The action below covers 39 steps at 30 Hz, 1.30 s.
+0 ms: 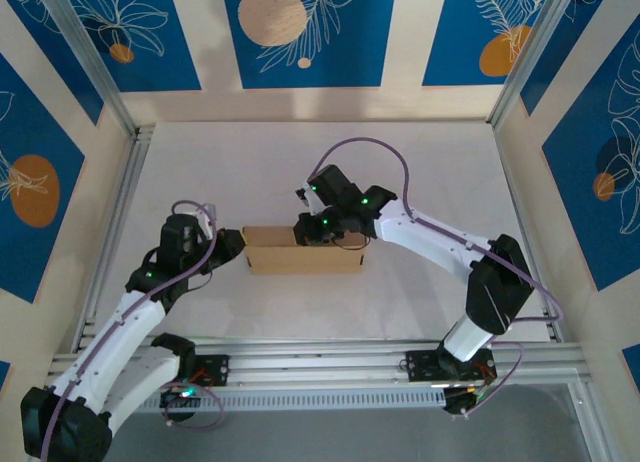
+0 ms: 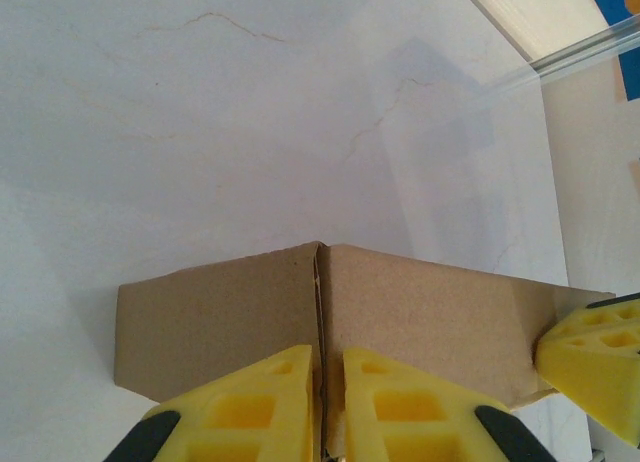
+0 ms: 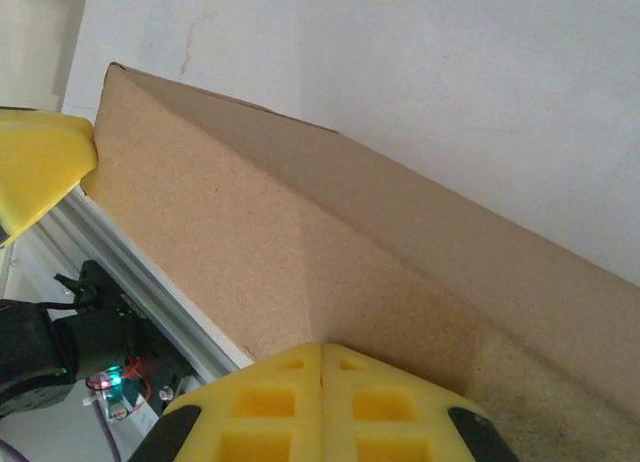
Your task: Fold the paper box
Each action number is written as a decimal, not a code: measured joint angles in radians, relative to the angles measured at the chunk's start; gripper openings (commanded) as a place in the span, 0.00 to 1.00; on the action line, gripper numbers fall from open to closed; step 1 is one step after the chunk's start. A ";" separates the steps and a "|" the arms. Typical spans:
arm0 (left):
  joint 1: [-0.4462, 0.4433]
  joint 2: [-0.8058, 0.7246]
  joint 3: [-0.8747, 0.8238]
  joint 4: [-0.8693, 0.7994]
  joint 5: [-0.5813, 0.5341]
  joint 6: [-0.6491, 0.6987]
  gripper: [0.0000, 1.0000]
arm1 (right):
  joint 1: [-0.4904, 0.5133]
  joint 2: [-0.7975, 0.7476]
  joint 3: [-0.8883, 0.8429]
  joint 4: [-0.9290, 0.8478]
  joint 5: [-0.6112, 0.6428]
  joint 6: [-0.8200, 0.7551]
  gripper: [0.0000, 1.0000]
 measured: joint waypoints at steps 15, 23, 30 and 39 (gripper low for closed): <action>0.000 0.000 0.015 -0.041 -0.037 0.003 0.34 | 0.035 0.010 -0.019 0.045 0.065 -0.005 0.11; 0.000 0.000 0.070 -0.154 -0.057 0.041 0.47 | 0.033 -0.009 0.012 0.013 0.058 -0.038 0.27; 0.000 0.028 0.134 -0.201 -0.051 0.077 0.48 | 0.022 -0.030 0.054 -0.042 0.061 -0.084 0.27; 0.000 0.006 0.161 -0.242 -0.053 0.104 0.51 | 0.027 -0.089 -0.086 0.036 0.069 -0.087 0.24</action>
